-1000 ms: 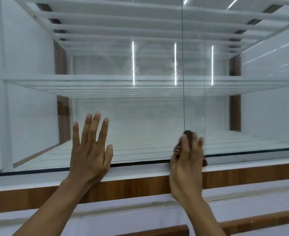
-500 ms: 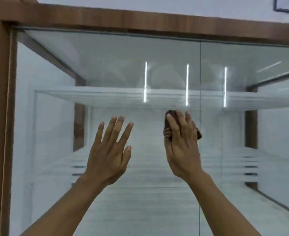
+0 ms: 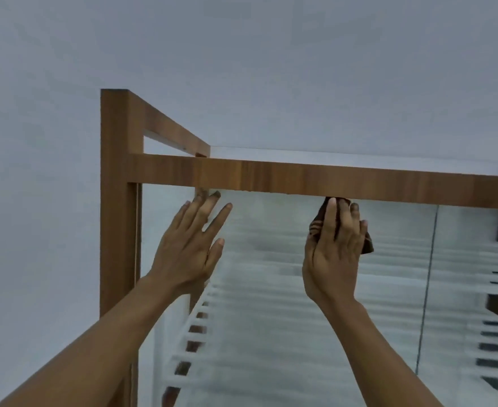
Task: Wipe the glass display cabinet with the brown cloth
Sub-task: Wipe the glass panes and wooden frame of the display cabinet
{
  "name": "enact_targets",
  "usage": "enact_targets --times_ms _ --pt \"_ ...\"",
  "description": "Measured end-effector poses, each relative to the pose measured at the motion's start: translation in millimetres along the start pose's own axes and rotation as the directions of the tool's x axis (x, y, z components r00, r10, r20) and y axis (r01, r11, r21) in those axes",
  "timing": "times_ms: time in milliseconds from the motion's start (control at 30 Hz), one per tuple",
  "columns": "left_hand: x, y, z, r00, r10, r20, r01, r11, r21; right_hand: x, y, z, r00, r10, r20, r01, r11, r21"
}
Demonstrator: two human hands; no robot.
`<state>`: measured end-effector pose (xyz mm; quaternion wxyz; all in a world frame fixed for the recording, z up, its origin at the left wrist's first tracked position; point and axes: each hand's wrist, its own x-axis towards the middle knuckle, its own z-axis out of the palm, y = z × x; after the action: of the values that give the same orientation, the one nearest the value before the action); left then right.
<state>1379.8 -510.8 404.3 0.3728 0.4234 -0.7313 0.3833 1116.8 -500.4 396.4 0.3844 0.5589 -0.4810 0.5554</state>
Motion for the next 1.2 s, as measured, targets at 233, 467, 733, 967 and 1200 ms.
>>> enact_targets --times_ms 233,467,733,967,1200 --pt "-37.6 -94.5 -3.4 0.998 0.047 -0.045 -0.043 0.996 0.083 -11.2 -141.6 64.3 0.997 -0.064 0.036 0.063 0.998 0.029" --pt "-59.8 -143.4 14.5 0.970 -0.009 -0.244 -0.017 0.994 -0.105 -26.8 -227.0 104.7 0.941 -0.314 0.128 0.313 0.949 0.029" --pt "-61.2 -142.1 22.0 0.961 -0.045 -0.274 -0.045 0.948 -0.314 -25.4 -233.5 106.4 0.990 -0.129 0.056 0.128 0.992 0.020" --pt "-85.0 -125.6 31.7 0.956 -0.127 -0.266 0.008 0.912 -0.409 -86.1 -173.9 86.6 0.979 0.195 -0.055 -0.195 0.981 0.002" --pt "-97.5 -119.6 34.5 0.964 -0.144 -0.225 0.040 0.910 -0.413 -109.7 -229.2 108.9 0.947 -0.283 0.152 0.276 0.959 0.063"
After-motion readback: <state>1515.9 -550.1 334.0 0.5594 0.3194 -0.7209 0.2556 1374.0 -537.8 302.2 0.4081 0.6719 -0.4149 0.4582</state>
